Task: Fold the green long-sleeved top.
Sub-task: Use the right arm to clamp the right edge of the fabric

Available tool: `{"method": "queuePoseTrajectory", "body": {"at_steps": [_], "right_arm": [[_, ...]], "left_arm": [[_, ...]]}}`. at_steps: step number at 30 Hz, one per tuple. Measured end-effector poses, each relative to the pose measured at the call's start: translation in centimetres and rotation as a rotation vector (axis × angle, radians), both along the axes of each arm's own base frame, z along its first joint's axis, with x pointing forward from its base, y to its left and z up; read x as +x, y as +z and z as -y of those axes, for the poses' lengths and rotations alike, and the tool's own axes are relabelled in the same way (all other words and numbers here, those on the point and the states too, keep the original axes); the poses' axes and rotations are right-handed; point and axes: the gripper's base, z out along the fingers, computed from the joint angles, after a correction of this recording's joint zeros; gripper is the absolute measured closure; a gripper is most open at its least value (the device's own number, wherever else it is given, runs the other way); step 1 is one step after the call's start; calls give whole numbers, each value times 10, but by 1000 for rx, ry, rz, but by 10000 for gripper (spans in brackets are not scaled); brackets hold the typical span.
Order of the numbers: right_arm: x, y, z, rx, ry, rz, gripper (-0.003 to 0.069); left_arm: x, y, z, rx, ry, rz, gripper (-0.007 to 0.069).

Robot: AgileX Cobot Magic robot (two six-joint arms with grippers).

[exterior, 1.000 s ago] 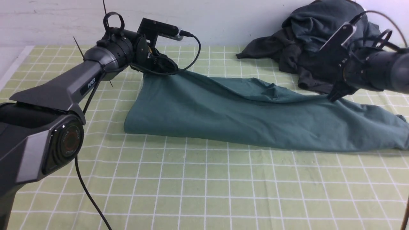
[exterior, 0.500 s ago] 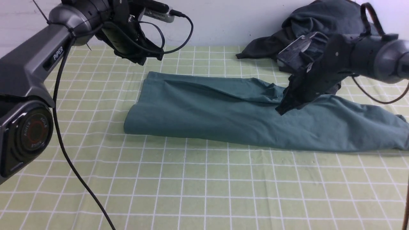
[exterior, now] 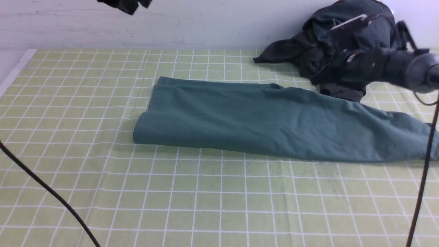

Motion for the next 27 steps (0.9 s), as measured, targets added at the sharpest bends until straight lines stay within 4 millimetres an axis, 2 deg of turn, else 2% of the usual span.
{"method": "queuePoseTrajectory", "body": {"at_steps": [2,3,4,5,6,7,10,13,18,19,20,22,24,27], "right_arm": [[-4,38,21,37,-57,-34,579],[-5,39,22,37,-58,-44,578],[-9,53,29,39,-75,-67,571],[-15,62,35,37,-91,-117,564],[-28,83,46,27,-125,-177,559],[-39,93,53,15,-144,-237,556],[-66,104,73,5,-202,-426,545],[-80,88,95,38,-277,-560,508],[-103,33,123,75,-378,-761,367],[-108,22,128,75,-404,-786,330],[-109,20,129,75,-410,-793,330],[-117,0,138,67,-477,-811,239],[-120,-9,144,55,-525,-801,171],[-117,-14,152,64,-568,-745,106]], "left_arm": [[-33,26,-6,-11,2,44,628],[-35,25,-7,-9,2,39,628],[-49,33,-10,-13,3,53,628],[-57,34,-11,-12,4,46,628],[-79,38,-16,-13,4,43,628],[-97,41,-19,-16,4,45,628],[-132,30,-24,-31,10,-6,628],[-163,3,-27,-77,18,-74,628],[-197,-55,-29,-115,18,-191,628],[-202,-60,-30,-113,19,-203,628],[-204,-66,-30,-109,20,-220,628],[-219,-91,-33,-95,25,-283,628],[-232,-107,-37,-77,30,-318,628],[-245,-127,-42,-42,39,-352,628]]}}
